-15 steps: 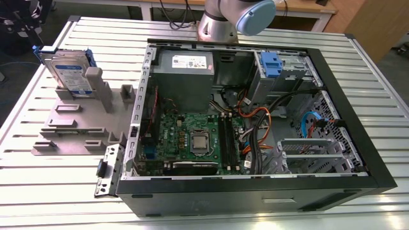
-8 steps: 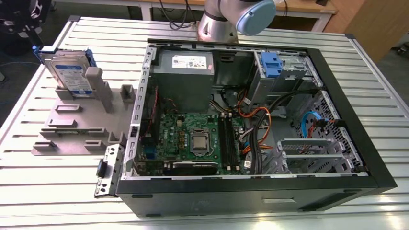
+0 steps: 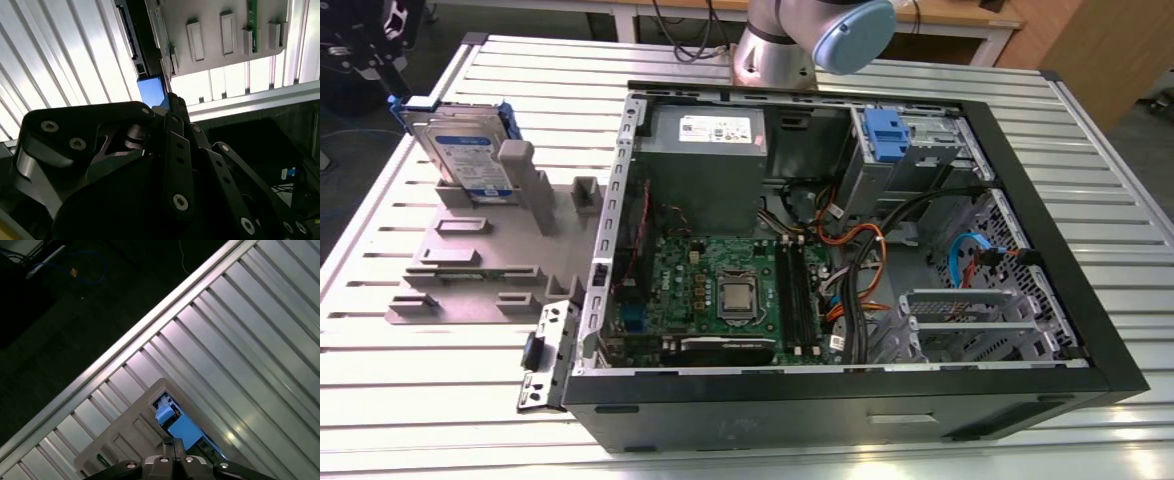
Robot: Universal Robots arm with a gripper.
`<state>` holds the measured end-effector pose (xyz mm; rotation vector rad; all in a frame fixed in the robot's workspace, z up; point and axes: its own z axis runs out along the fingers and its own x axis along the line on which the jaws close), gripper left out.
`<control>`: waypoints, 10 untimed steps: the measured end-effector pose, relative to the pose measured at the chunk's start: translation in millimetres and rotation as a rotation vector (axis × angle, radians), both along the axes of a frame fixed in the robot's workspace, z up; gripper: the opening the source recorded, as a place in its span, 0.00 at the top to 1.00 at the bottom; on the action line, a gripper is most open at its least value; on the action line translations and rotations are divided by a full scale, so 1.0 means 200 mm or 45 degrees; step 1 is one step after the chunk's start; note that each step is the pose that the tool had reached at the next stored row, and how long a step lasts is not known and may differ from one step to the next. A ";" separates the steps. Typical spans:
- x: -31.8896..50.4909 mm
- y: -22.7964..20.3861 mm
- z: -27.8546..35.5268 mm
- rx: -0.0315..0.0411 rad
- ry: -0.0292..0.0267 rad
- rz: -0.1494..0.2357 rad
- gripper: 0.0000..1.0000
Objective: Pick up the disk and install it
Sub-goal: 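Pick up the disk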
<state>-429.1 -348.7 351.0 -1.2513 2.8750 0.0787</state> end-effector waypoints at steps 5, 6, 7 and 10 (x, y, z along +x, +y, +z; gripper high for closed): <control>0.000 0.000 -0.003 0.0001 -0.0001 0.102 0.89; 0.000 0.000 -0.004 0.0001 -0.0002 0.124 0.89; 0.000 0.000 -0.005 0.0001 -0.0001 0.148 0.89; 0.000 0.000 -0.007 0.0001 -0.0001 0.217 0.89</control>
